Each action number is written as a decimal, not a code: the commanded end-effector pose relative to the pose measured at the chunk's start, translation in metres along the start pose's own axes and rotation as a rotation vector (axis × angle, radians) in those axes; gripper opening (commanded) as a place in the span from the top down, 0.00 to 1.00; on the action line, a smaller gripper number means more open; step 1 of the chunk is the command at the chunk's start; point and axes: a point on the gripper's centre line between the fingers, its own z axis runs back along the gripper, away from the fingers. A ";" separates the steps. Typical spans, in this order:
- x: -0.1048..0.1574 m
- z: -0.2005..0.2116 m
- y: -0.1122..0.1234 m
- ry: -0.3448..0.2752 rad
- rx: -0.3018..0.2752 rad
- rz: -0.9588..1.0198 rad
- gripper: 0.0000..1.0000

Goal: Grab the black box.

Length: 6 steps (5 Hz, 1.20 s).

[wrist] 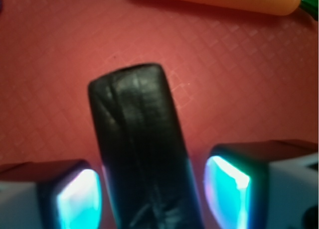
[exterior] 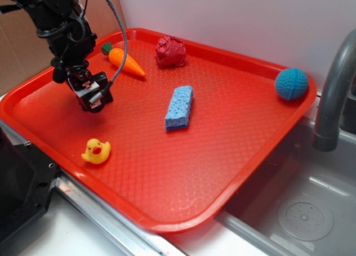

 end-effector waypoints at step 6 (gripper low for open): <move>0.012 0.171 -0.039 -0.031 0.005 0.099 1.00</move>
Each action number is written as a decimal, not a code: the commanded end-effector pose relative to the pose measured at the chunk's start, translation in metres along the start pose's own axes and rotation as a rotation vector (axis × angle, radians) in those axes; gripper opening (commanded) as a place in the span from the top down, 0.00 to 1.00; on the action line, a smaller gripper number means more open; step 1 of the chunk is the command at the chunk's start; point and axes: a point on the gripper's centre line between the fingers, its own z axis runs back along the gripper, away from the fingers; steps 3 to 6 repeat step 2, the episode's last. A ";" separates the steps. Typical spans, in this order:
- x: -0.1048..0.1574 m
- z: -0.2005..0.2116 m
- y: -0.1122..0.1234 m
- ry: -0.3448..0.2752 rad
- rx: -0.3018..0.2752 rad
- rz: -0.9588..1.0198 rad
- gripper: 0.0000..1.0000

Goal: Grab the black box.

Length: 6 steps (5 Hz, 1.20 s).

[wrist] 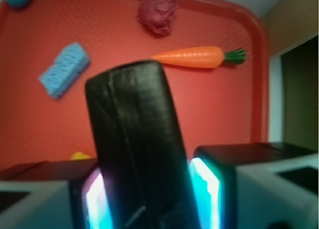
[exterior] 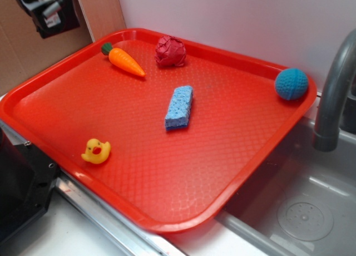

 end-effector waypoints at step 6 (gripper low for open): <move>0.015 0.046 -0.017 -0.135 -0.050 0.176 1.00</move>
